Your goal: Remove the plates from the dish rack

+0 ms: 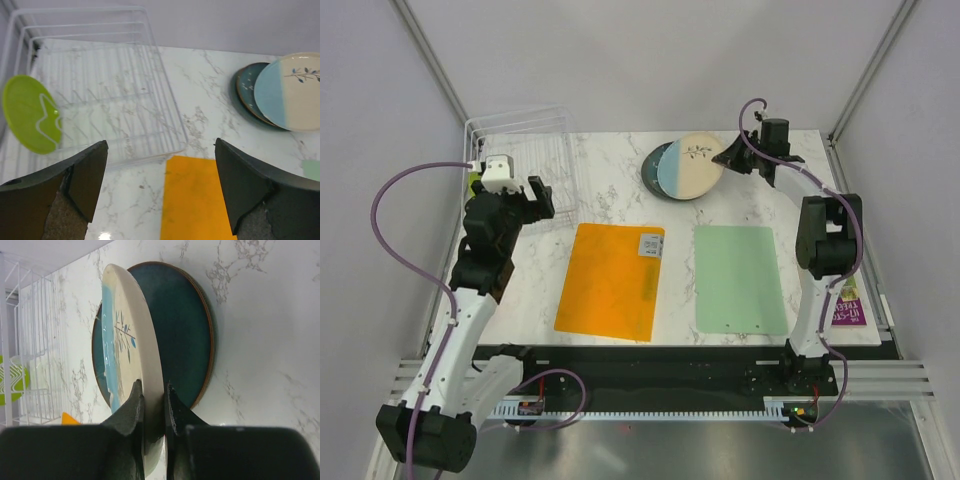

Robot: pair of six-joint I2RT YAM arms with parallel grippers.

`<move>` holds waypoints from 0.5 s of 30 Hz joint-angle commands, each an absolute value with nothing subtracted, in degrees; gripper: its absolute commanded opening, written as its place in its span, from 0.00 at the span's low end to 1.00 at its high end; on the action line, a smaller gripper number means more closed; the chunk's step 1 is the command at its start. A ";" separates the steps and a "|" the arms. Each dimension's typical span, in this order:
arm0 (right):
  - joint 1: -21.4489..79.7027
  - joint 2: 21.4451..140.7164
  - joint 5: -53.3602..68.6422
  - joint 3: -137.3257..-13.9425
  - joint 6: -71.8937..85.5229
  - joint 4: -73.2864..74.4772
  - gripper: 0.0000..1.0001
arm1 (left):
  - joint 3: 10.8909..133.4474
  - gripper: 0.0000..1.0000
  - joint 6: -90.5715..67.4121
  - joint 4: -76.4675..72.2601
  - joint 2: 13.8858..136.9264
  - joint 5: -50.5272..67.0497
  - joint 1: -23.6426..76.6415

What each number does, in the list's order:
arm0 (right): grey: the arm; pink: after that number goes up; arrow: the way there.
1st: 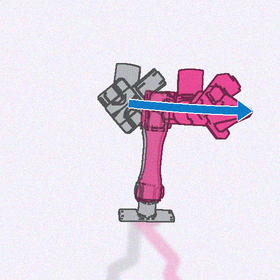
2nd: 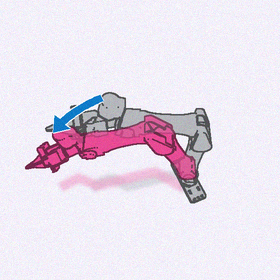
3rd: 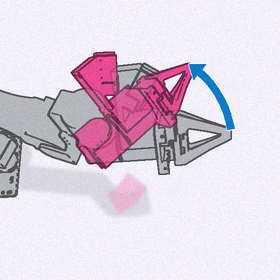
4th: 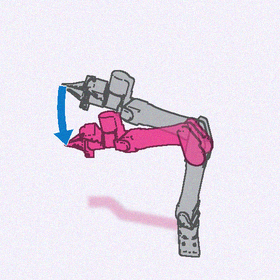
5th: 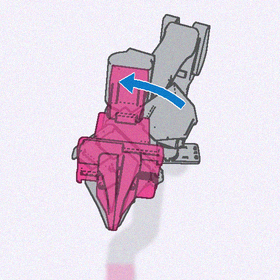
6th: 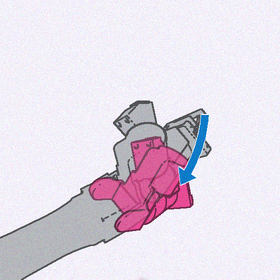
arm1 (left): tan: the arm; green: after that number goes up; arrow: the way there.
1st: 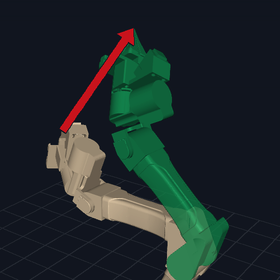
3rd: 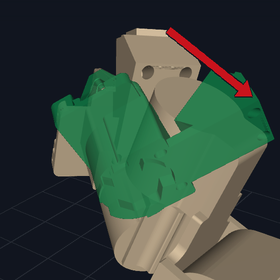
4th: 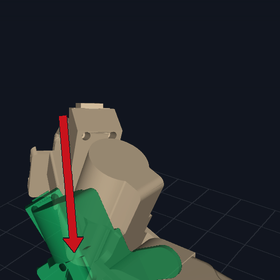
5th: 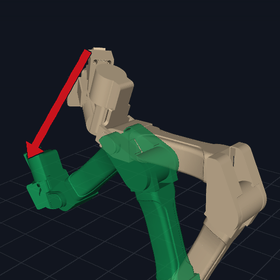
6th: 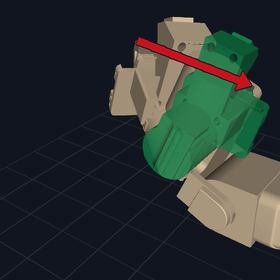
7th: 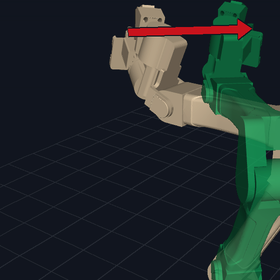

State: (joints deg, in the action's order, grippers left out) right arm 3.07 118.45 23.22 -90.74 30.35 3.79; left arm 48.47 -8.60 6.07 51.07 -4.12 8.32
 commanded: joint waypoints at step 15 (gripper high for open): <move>4.04 130.70 32.87 -100.82 38.41 -0.09 0.38 | 50.01 0.96 3.25 6.77 52.64 -18.72 8.00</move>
State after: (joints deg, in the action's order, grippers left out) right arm 3.25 131.52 29.28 -102.13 38.68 0.78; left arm 48.47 0.80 7.60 51.79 -16.73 8.32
